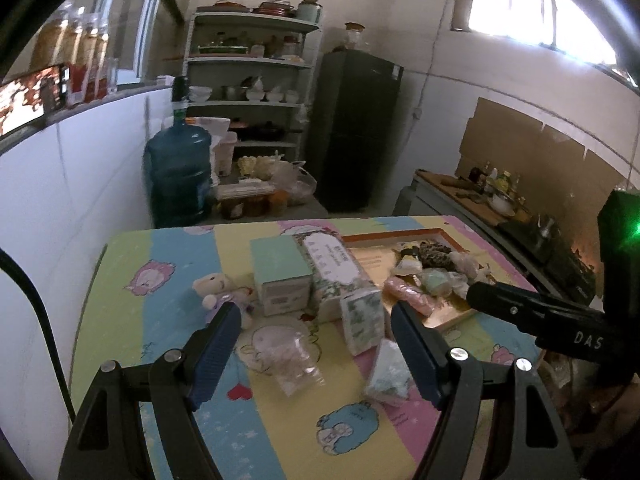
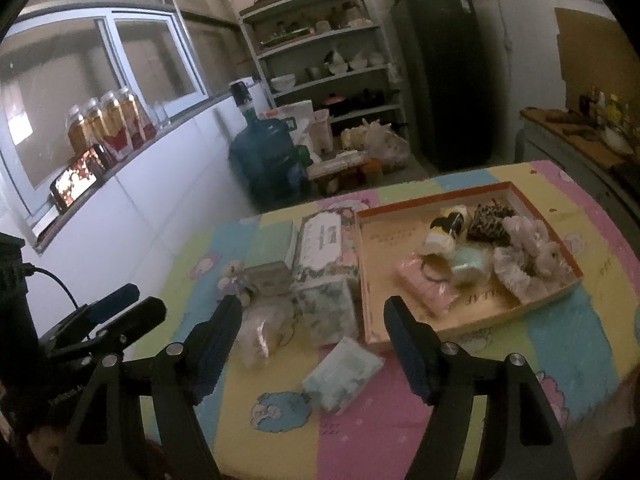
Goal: Organize soft objects
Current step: 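Withdraw both grippers from the box lid toward the remaining items, then grasp the white-green Flower tissue pack with the right gripper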
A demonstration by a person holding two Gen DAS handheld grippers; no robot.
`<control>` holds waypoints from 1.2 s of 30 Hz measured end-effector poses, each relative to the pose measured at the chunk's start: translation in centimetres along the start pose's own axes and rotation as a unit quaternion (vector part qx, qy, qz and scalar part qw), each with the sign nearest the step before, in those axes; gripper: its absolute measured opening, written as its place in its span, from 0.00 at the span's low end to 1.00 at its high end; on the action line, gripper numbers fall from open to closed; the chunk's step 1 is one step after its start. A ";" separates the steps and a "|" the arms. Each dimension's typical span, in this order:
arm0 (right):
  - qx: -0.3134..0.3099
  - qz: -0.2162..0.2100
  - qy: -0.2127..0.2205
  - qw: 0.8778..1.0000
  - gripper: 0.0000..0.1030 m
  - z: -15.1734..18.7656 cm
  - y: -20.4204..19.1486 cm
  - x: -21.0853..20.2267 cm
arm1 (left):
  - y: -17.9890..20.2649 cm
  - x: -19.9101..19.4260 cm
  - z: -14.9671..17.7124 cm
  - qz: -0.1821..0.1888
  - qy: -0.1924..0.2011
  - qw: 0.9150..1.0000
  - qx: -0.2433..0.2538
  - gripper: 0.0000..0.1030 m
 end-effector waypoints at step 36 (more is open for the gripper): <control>0.105 0.111 -0.138 0.979 0.48 9.5 0.6 13.2 | -5.8 -0.8 4.8 -0.027 -0.037 0.999 -0.027 0.75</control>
Point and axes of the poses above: each gripper's, at about its wrist camera, not at the fingertips, and x roughly the way its jaws point, y to its right, z to its underside, the point moved 10 cm from there along x, roughly the way its jaws point, and after that the axes turned 14 degrees about z, right-handed, at the moved point
